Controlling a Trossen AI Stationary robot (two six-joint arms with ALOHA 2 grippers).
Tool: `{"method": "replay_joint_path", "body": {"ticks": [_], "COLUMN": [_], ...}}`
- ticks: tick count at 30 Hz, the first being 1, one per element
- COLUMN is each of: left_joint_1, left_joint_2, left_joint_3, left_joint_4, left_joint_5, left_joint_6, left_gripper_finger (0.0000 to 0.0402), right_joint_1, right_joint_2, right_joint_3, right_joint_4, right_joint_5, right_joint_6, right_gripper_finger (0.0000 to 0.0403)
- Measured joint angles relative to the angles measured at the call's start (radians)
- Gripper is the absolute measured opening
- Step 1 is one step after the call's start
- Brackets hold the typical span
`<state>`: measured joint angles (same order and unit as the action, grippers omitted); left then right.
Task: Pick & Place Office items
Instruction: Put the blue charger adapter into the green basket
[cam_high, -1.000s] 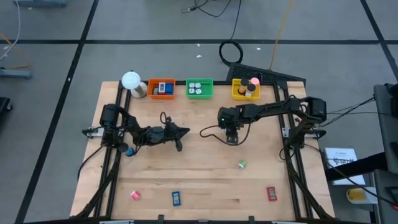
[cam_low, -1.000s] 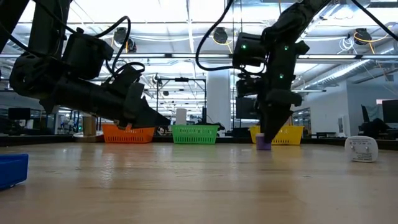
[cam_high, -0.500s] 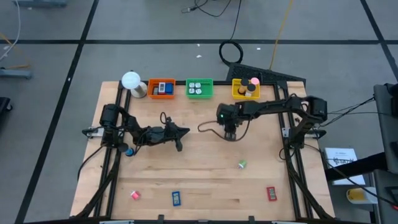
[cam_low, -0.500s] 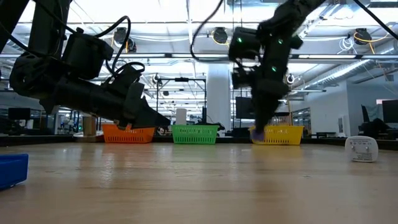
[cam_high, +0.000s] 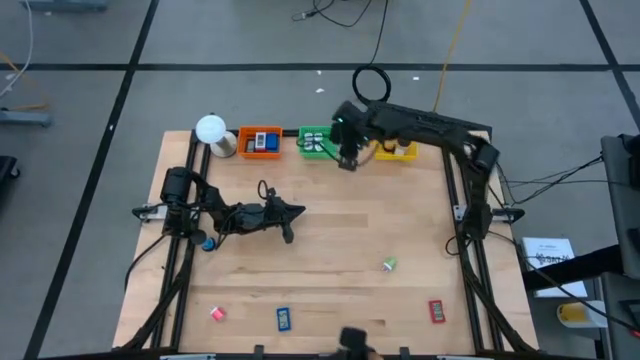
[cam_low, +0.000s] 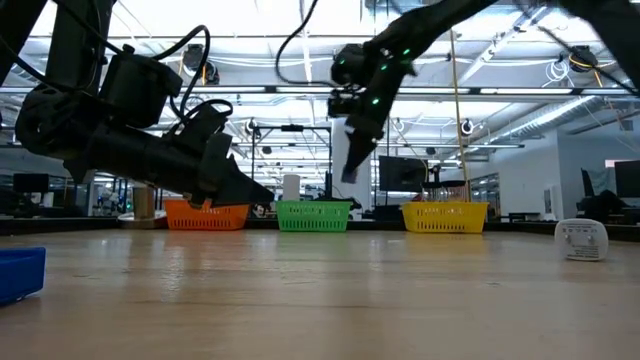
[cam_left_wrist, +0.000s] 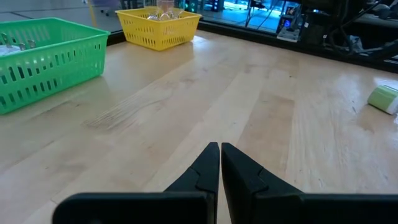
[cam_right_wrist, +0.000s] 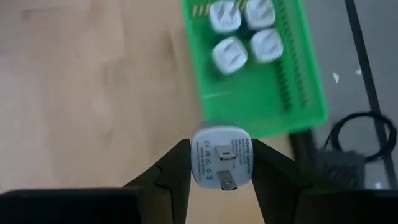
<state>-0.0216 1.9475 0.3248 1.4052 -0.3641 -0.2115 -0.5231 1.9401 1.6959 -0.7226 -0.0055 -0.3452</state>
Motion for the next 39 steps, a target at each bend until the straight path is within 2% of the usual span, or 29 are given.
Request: {"method": "replay_joint_path", "body": {"ticks": [6,10,18,25,39], "left_joint_1": [0.0,0.0,0.0,0.0,0.0], "left_joint_2": [0.0,0.0,0.0,0.0,0.0], "left_joint_3": [0.0,0.0,0.0,0.002,0.003], "left_joint_4": [0.001,0.001,0.001,0.0,-0.001], "left_joint_5": [-0.001,-0.001,-0.001,-0.001,-0.001], "left_joint_6": [0.0,0.0,0.005,0.007,0.007], "left_gripper_finger": [0.0017,0.0017,0.0017,0.0017,0.0017], "right_joint_1": [-0.046,-0.075,-0.123,-0.138,-0.153], "right_joint_2": [0.188,0.259,0.301,0.328,0.346], "right_joint_3": [0.231,0.297,0.298,0.296,0.292], "right_joint_4": [-0.029,-0.029,0.001,0.044,0.086], "right_joint_5": [-0.069,-0.102,-0.104,-0.156,-0.154], "right_joint_6": [-0.133,-0.191,-0.231,-0.249,-0.259], "right_gripper_finger": [0.0127,0.0129,0.0131,0.0131,0.0132]}}
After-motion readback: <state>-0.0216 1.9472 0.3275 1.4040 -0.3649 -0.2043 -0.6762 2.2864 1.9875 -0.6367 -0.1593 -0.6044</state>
